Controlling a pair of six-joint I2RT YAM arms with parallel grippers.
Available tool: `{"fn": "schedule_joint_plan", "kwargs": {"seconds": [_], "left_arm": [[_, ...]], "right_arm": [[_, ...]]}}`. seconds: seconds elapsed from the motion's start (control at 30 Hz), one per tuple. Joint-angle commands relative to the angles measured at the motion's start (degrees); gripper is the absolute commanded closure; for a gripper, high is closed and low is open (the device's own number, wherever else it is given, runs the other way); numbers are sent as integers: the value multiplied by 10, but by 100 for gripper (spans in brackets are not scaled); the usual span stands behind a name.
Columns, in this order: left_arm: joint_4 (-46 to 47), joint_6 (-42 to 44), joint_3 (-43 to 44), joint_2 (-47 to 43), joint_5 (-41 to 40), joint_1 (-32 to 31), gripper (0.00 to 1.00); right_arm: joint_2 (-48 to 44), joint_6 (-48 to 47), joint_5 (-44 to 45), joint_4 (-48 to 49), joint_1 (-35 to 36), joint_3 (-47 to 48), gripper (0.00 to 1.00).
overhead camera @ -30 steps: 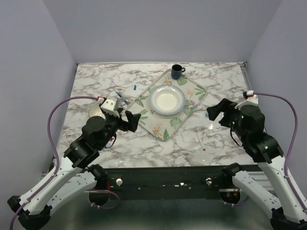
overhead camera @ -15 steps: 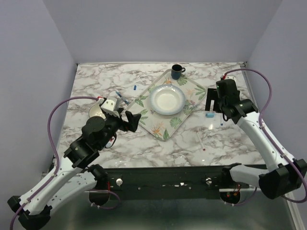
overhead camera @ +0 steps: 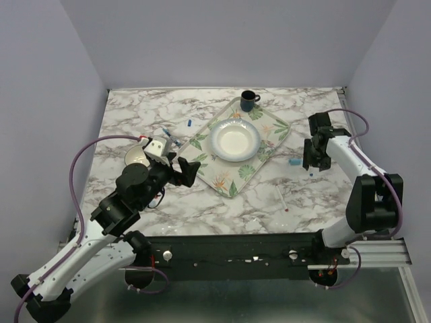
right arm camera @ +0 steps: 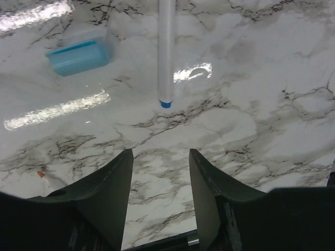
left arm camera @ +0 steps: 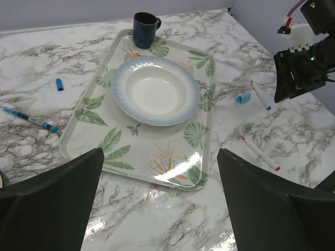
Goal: Insert the pens into the pen caps
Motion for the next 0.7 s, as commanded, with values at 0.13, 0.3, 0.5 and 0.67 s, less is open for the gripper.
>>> {"fn": "schedule_joint_plan", "kwargs": {"seconds": [0.13,0.3,0.5,0.67], "left_arm": [[18,-5,-5,-5,19,3,1],[16,-1,-3,-9,14,3,1],[18,2,-6,-16,6,2,1],[17,2,-4,-9,9,2,1]], "right_arm": [[58,-25,-62,18,-56,28,51],[95,-32,-69,18,-61,45,56],[129,-36,-71,12,-67,65,58],[152,-36,-57,15,-69,66,59]]}}
